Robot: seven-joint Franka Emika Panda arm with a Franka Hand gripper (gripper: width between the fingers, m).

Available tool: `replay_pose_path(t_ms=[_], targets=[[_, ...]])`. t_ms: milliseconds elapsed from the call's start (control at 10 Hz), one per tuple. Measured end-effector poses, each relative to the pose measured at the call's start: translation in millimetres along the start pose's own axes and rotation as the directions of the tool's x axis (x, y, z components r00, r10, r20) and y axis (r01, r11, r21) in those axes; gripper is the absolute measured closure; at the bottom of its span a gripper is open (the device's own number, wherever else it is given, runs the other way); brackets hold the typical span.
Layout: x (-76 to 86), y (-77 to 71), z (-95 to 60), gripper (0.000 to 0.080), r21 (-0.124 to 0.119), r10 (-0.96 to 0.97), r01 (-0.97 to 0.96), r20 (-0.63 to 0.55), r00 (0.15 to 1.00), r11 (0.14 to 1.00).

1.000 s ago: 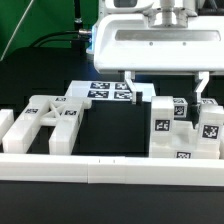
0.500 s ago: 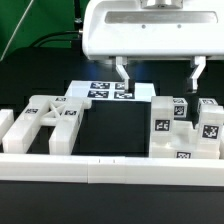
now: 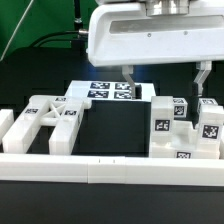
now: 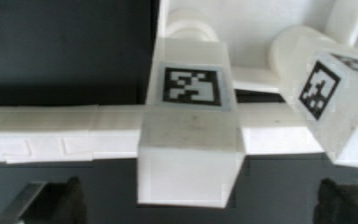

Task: Assemble chair

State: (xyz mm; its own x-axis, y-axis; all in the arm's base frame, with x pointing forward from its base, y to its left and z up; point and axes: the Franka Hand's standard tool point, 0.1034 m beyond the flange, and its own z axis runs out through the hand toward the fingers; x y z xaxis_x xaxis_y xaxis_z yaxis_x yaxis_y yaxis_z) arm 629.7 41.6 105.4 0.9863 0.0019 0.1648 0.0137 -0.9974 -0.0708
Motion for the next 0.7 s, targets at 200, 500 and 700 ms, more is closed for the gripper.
replay_pose_path(t_ms=[200, 500, 700], targets=[[-2.9, -4.3, 1.3, 0.0151, 0.023, -0.001, -0.002, 0.131, 0.991, 1.0], [-5.3, -0.1, 6.1, 0.0151, 0.043, -0.006, -0.006, 0.289, 0.957, 0.999], [-5.7, 6.3, 10.3, 0.0151, 0.04, 0.0, -0.012, 0.289, 0.957, 0.999]])
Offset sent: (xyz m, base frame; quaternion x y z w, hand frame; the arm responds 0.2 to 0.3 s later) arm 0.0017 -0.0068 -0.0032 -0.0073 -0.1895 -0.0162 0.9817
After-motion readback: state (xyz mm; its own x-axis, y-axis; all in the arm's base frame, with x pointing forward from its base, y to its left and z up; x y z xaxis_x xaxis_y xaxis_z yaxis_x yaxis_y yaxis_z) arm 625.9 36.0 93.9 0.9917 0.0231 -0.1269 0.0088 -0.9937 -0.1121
